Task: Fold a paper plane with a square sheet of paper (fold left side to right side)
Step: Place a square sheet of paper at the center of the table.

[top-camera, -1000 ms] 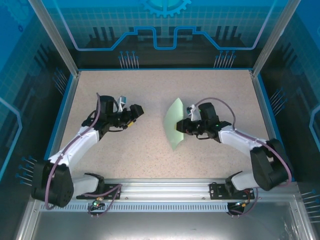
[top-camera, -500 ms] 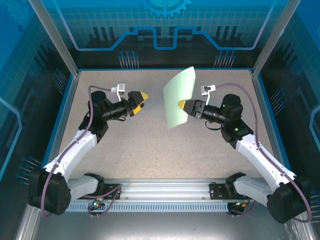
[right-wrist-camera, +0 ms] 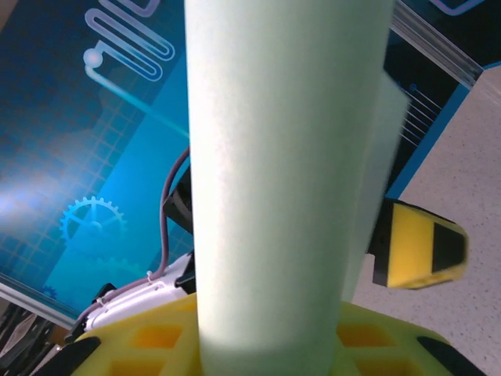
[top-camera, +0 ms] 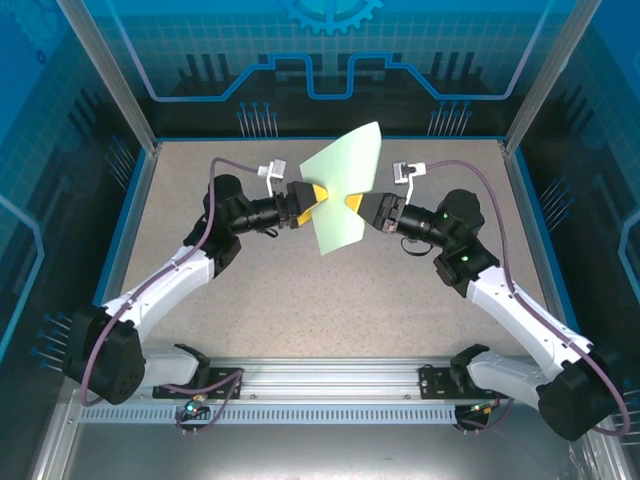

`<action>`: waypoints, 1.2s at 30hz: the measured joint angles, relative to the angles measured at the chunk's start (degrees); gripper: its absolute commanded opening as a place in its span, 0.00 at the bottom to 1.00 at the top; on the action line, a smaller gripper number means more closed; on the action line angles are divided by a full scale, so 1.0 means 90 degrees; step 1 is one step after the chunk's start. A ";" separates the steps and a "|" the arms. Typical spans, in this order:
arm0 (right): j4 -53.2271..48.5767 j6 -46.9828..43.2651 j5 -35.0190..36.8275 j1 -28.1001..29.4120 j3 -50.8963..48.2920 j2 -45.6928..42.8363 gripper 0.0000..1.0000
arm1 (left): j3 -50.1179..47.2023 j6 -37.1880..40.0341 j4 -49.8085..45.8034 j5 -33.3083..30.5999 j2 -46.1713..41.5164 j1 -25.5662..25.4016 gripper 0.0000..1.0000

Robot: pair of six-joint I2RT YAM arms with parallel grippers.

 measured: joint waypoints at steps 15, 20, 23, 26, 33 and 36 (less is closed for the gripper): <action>-0.0804 -0.0262 0.0464 -0.0248 -0.0661 -0.0206 0.39 | -0.0197 0.0209 -0.0155 -0.0469 -0.0352 0.0002 0.06; -0.1178 -0.0435 0.0529 -0.0384 -0.0833 -0.0321 0.46 | -0.0352 0.0347 -0.0459 -0.0566 -0.0342 0.0002 0.00; -0.1506 -0.0602 0.0566 -0.0415 -0.0882 -0.0325 0.60 | -0.0364 0.0537 -0.0699 -0.0602 -0.0306 0.0002 0.00; -0.2324 -0.1064 0.0797 -0.0476 -0.0794 -0.0367 0.79 | -0.0355 0.0945 -0.1265 -0.0704 -0.0265 0.0002 0.00; -0.5214 -0.2810 0.2358 -0.0571 -0.0102 -0.0413 0.94 | -0.0357 0.2229 -0.2803 -0.1035 0.0515 0.0002 0.00; -0.5753 -0.3269 0.2569 -0.0602 -0.0141 -0.0270 0.85 | -0.0357 0.2662 -0.3189 -0.1115 0.1178 0.0002 0.00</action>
